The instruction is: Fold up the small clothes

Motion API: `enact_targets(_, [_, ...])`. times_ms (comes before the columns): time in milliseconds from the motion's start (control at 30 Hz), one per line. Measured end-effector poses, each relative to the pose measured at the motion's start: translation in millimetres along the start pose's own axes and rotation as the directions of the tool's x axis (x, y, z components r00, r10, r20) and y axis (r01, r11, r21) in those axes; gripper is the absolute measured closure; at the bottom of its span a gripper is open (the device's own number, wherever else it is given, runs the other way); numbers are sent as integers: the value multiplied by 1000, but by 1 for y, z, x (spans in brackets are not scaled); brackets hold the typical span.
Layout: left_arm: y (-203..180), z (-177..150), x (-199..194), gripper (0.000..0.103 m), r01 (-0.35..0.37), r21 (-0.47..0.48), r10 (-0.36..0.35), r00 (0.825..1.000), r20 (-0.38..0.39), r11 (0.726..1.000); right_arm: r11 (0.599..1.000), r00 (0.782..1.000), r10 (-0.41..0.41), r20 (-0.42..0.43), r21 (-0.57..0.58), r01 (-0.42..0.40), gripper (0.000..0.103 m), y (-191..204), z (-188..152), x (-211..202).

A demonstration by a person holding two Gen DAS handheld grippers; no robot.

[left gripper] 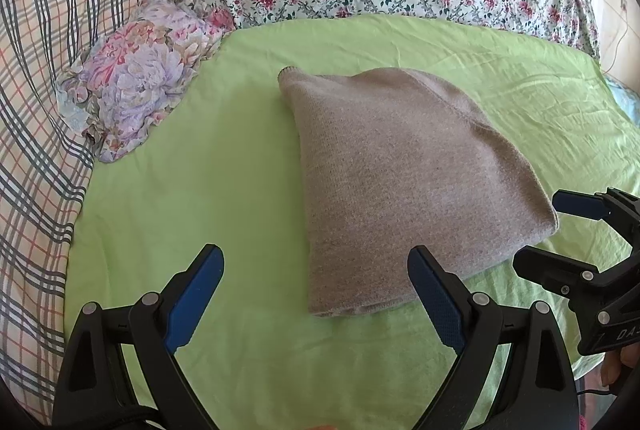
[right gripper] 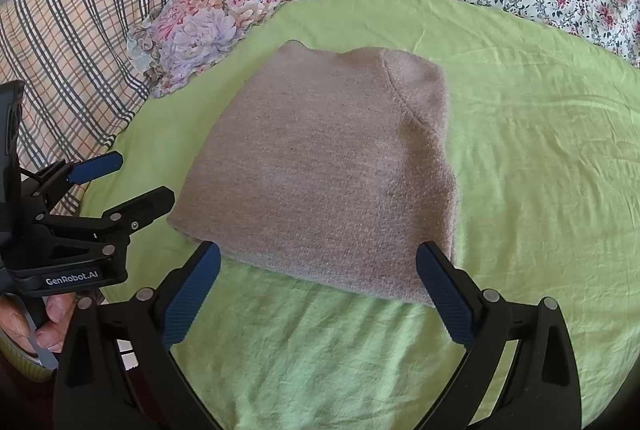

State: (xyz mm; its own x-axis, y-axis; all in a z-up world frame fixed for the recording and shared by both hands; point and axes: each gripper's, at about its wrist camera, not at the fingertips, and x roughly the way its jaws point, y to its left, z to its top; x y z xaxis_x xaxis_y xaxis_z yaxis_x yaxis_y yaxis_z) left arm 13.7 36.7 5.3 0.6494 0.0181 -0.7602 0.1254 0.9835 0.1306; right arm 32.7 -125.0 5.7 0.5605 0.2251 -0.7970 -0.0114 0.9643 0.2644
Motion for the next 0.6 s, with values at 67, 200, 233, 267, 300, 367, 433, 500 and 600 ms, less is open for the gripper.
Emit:
enact_targets(67, [0, 0, 2, 9, 1, 0, -1, 1000, -2, 1000, 1000, 1000, -1, -1, 0, 1, 5, 1, 0, 0])
enact_targets(200, [1, 0, 3, 9, 5, 2, -5, 1000, -6, 1000, 1000, 1000, 0, -3, -1, 0, 5, 1, 0, 1])
enact_targets(233, [2, 0, 3, 9, 6, 1, -6, 1000, -6, 1000, 1000, 1000, -1, -3, -2, 1, 5, 1, 0, 1])
enact_targets(267, [2, 0, 4, 9, 8, 1, -8, 1000, -6, 1000, 1000, 1000, -2, -2, -3, 2, 5, 1, 0, 1])
enact_targets(300, [2, 0, 4, 9, 9, 1, -9, 1000, -6, 1000, 1000, 1000, 0, -2, -3, 0, 5, 1, 0, 1])
enact_targets(367, [3, 1, 4, 9, 12, 2, -12, 1000, -4, 1000, 1000, 1000, 0, -1, -4, 0, 5, 2, 0, 1])
enact_targets(433, [3, 1, 4, 9, 13, 1, -13, 1000, -4, 1000, 1000, 1000, 0, -1, -4, 0, 5, 2, 0, 2])
enact_targets(500, [2, 0, 3, 9, 13, 1, -13, 1000, -4, 1000, 1000, 1000, 0, -1, -3, 0, 5, 3, 0, 2])
enact_targets(600, [3, 1, 4, 9, 13, -2, -13, 1000, -6, 1000, 1000, 1000, 1, 0, -3, -1, 5, 3, 0, 2])
